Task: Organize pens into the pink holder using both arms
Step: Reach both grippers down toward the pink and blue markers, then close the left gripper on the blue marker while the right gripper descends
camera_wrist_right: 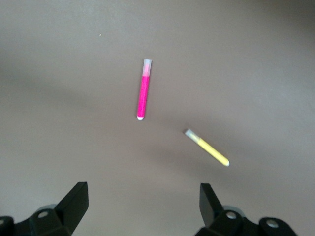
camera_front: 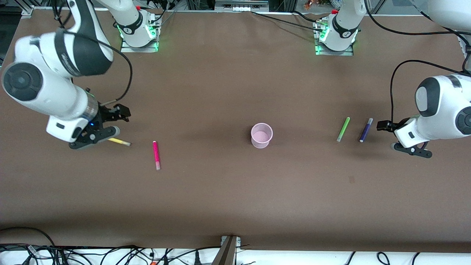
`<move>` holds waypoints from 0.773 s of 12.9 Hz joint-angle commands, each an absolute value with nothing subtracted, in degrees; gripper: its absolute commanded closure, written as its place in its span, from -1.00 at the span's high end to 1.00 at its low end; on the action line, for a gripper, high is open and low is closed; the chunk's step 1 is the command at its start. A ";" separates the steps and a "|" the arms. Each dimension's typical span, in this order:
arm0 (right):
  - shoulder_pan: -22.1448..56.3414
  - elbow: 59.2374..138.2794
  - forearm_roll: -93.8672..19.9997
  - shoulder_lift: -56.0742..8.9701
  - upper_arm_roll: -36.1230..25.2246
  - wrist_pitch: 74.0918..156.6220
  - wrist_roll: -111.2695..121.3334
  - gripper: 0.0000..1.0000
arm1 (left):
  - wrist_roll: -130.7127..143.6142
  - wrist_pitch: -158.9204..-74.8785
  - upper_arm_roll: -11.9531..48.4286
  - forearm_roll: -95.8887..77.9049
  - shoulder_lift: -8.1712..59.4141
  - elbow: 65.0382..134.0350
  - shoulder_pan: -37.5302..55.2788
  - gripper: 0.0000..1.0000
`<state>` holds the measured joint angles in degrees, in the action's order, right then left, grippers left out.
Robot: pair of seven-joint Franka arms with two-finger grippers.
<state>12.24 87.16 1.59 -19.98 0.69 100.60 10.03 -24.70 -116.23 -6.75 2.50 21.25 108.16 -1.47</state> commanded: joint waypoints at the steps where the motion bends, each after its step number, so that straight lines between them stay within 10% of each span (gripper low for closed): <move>1: 13.36 86.13 0.62 -25.99 0.62 105.54 12.57 1.00 | -31.19 -124.51 -6.50 2.37 19.69 116.17 -1.76 1.00; 10: 13.89 104.20 -4.75 -32.52 0.62 132.57 9.85 0.89 | -36.28 -142.90 -5.80 2.37 25.48 123.58 -2.02 1.00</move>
